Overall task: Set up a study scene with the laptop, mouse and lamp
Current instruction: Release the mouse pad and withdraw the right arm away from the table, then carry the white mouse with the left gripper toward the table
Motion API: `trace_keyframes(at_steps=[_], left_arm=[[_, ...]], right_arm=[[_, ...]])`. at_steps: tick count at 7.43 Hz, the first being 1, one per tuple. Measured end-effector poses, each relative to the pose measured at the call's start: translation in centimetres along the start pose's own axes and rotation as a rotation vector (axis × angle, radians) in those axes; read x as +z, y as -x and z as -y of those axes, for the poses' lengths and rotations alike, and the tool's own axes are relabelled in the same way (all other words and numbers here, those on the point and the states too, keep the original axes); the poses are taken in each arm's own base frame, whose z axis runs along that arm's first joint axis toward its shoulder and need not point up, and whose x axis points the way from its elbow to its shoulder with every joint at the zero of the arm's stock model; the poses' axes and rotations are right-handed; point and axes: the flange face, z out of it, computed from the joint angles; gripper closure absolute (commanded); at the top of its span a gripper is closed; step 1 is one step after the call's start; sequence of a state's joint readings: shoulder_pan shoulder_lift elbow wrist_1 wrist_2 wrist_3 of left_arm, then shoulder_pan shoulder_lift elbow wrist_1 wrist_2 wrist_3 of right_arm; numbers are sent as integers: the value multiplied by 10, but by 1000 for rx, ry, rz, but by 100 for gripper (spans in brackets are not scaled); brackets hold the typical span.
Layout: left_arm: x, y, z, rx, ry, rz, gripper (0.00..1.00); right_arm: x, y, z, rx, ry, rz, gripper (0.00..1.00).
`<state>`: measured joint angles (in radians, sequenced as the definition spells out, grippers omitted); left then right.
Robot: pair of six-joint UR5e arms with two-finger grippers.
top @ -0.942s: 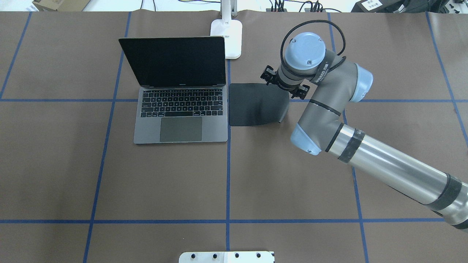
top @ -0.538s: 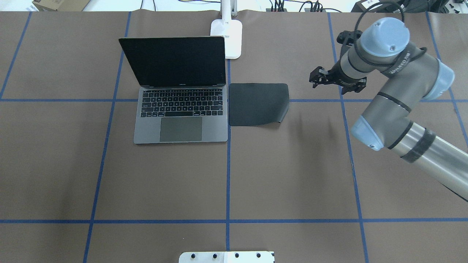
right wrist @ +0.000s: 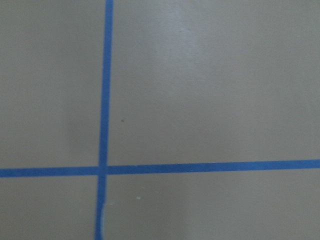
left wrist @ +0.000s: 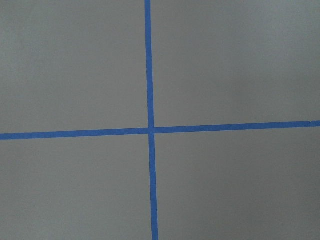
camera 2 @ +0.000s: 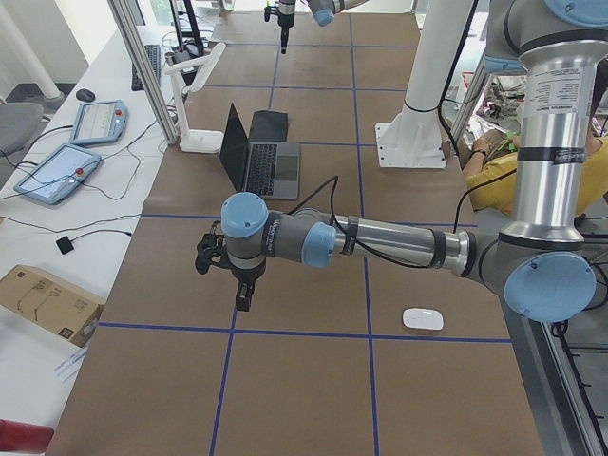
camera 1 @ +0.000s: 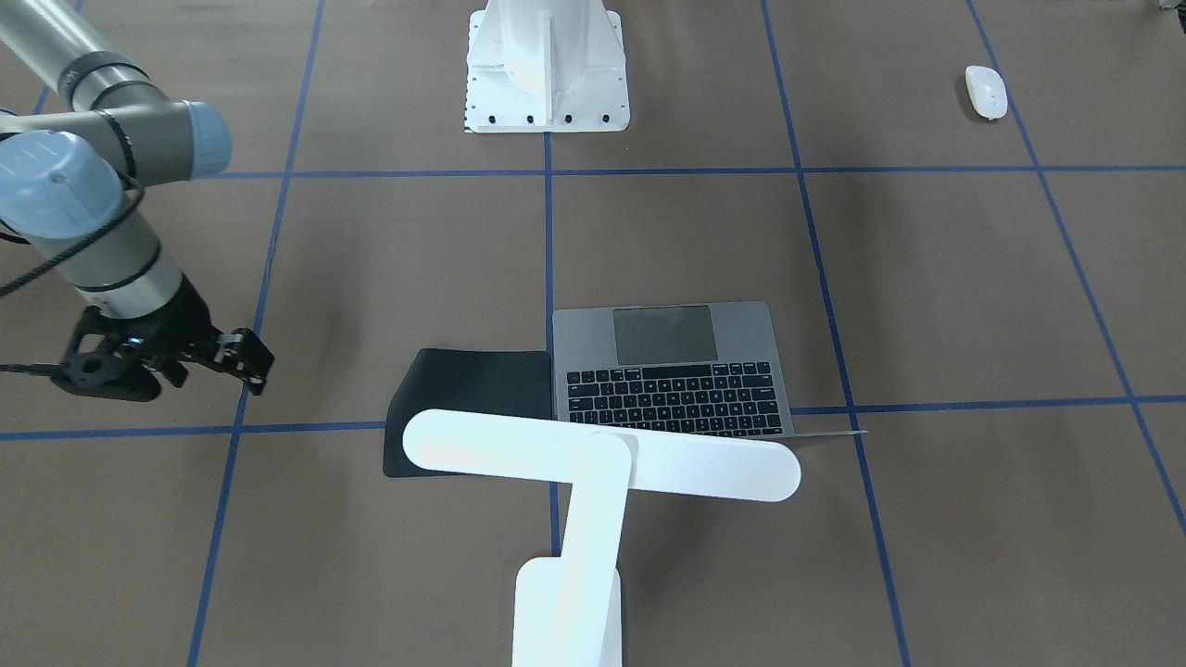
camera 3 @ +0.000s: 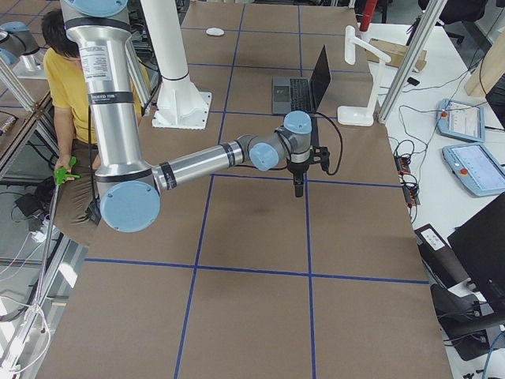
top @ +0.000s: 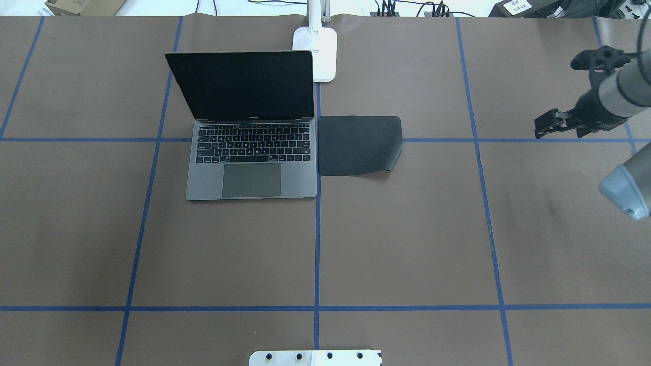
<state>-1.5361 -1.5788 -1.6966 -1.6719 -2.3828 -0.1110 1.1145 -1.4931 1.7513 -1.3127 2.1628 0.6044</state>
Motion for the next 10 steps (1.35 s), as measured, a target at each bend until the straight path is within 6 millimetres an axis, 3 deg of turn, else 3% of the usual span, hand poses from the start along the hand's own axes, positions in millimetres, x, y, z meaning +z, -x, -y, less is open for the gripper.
trace_keyframes(at_steps=[2, 4, 6, 7, 10], left_arm=[[3, -25, -17, 69, -13, -30, 0], [18, -61, -38, 114, 26, -82, 0], [33, -92, -81, 76, 93, -104, 0], [41, -96, -110, 67, 130, -73, 0], [52, -66, -210, 49, 229, 55, 0]], right_arm=[[-18, -93, -34, -79, 33, 18, 0], [-25, -153, -71, -111, 52, 22, 0], [-21, -191, -110, -84, 83, 0, 0], [-25, -205, -124, -67, 84, -8, 0], [-32, -221, -147, -58, 89, -18, 0]])
